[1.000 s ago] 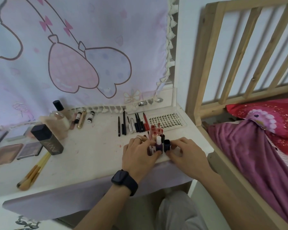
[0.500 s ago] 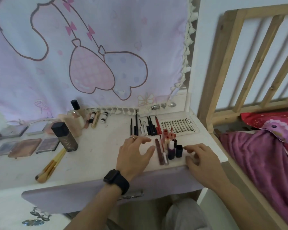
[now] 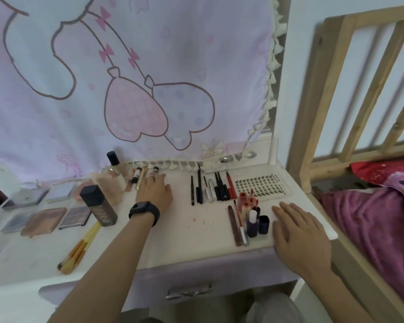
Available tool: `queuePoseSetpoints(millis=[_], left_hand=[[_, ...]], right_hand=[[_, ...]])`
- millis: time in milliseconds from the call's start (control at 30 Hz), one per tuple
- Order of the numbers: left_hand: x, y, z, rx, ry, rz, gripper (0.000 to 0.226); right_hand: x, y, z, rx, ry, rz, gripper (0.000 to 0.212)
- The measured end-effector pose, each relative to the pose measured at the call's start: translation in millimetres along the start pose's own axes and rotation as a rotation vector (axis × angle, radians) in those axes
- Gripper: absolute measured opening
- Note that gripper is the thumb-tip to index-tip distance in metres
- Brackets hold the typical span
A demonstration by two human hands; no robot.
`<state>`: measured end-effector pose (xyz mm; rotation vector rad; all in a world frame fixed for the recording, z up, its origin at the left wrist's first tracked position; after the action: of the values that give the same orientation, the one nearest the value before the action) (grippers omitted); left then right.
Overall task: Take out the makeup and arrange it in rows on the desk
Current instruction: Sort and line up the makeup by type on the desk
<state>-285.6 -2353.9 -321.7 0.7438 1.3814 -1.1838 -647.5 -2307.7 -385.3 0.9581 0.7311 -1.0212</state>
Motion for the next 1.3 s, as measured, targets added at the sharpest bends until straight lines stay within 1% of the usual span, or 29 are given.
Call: queuePoseSetpoints(millis=[100,200,333,400,533,667,767,800,900,967,1033,1100,1167,1200,1233,1267,1300], left_hand=[[0,2,12,-0.037,0.024,0.09,0.053],[0,-2,13,-0.059,0.043,0.182,0.05],[0,0,10,-0.035,-0.023,0.245,0.043],[0,1,3,-0.016,-0.041,0.22,0.037],[2,5,-13,-0.042,-0.081,0.032,0.023],[8,16,-32,-0.115,-0.128,-0.207,0.031],[11,24,-48,-0.153,-0.115,-0.26,0.038],[10,25,-55,-0.159,-0.124,-0.295,0.037],[5,27,-80,-0.17,-0.163,-0.498,0.034],[-1,24,-97,-0.143,-0.176,-0.644,0.031],[-8,18,-116,-0.112,-0.17,-0.82,0.027],[-13,10,-133,-0.048,-0.137,-0.973,0.024],[-19,-2,-149,0.044,-0.093,-1.061,0.023],[-23,-8,-156,0.092,-0.086,-1.082,0.023],[-25,-14,-160,0.136,-0.079,-1.089,0.023],[-27,-19,-164,0.179,-0.062,-1.095,0.023],[-29,-25,-167,0.219,-0.034,-1.096,0.023]], right_hand=[[3,-1,0,0.018,0.032,-0.014,0.058],[4,-2,1,0.032,0.041,-0.015,0.056],[2,-2,1,0.049,0.031,-0.008,0.055],[1,-1,1,0.048,0.018,0.0,0.054],[0,-1,0,0.043,0.009,-0.012,0.054],[0,-2,-2,0.05,0.03,-0.027,0.057],[0,-2,-2,0.053,0.037,-0.03,0.059],[0,-2,-3,0.051,0.039,-0.035,0.06],[-1,-2,-2,0.052,0.067,-0.027,0.059],[-6,-3,-2,0.065,0.087,0.057,0.057],[-19,0,-2,0.11,0.072,0.238,0.046],[-37,9,-9,0.174,-0.014,0.405,0.031],[-60,33,-19,0.15,-0.137,0.502,0.021],[-70,49,-24,0.125,-0.171,0.552,0.015],[-78,64,-28,0.1,-0.169,0.608,0.009],[-83,78,-30,0.084,-0.127,0.668,0.005],[-85,92,-31,0.08,-0.038,0.714,0.005]])
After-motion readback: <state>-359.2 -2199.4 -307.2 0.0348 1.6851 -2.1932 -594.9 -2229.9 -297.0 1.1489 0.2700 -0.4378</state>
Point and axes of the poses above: each hand's wrist, its own z-axis towards the middle knuckle, its own x-axis out of the palm, y = z × x, the point moved 4 cm from there along z, towards the middle knuckle, and after that the axes turned 2 degrees about x, right-handed, at the moved point
